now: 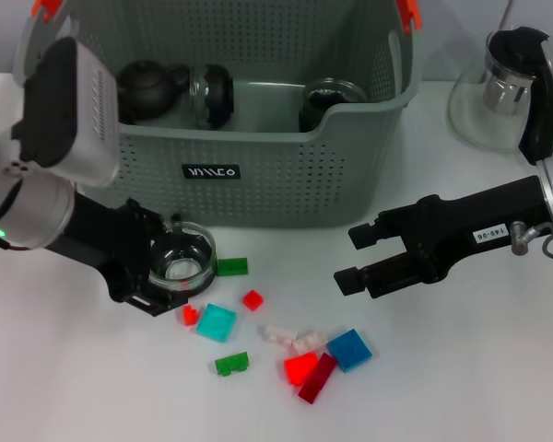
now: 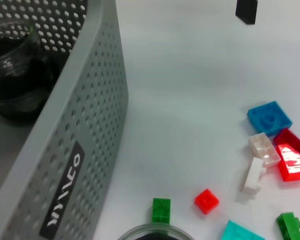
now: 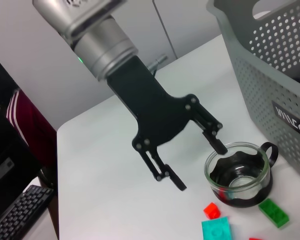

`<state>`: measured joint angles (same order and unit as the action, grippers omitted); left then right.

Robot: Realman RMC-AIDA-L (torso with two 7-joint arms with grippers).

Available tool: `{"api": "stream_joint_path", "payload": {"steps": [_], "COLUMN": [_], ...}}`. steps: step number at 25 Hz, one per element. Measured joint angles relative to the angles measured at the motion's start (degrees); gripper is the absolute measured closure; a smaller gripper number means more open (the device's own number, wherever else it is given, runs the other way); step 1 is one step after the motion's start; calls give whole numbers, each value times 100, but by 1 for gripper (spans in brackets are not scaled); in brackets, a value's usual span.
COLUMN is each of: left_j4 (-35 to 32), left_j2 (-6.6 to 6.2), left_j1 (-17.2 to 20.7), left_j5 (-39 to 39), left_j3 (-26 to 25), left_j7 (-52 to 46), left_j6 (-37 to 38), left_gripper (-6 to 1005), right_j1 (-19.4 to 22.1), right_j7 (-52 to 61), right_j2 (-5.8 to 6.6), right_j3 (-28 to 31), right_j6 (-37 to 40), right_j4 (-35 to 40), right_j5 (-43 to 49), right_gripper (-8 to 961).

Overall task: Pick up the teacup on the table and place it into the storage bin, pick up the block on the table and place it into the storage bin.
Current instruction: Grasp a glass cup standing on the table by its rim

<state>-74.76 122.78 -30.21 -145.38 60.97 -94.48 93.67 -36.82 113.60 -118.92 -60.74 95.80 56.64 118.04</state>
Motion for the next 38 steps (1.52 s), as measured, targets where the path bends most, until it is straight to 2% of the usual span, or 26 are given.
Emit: {"api": "stream_joint_path", "payload": {"steps": [7,24,38], "left_j4": [462,988,1099], "left_j2": [33,79,103], "left_j1": [-109,-185,-279], "left_j5": [-390,-480,-762], "left_j3": [414,497,497], "left_j7": [20,78,-106], "left_j6": [-528,-801,-733], "left_gripper": [226,234,282], "right_j1": [39,38,49], "right_j7": [37,-4,-5], "right_j2": [-6,-26,-26], "right_j3": [7,9,10], "right_j6": [-47,-81,-79], "right_j4": [-7,-84,-68], "right_j5": [0,0,0], "right_gripper": [85,85,85]}}
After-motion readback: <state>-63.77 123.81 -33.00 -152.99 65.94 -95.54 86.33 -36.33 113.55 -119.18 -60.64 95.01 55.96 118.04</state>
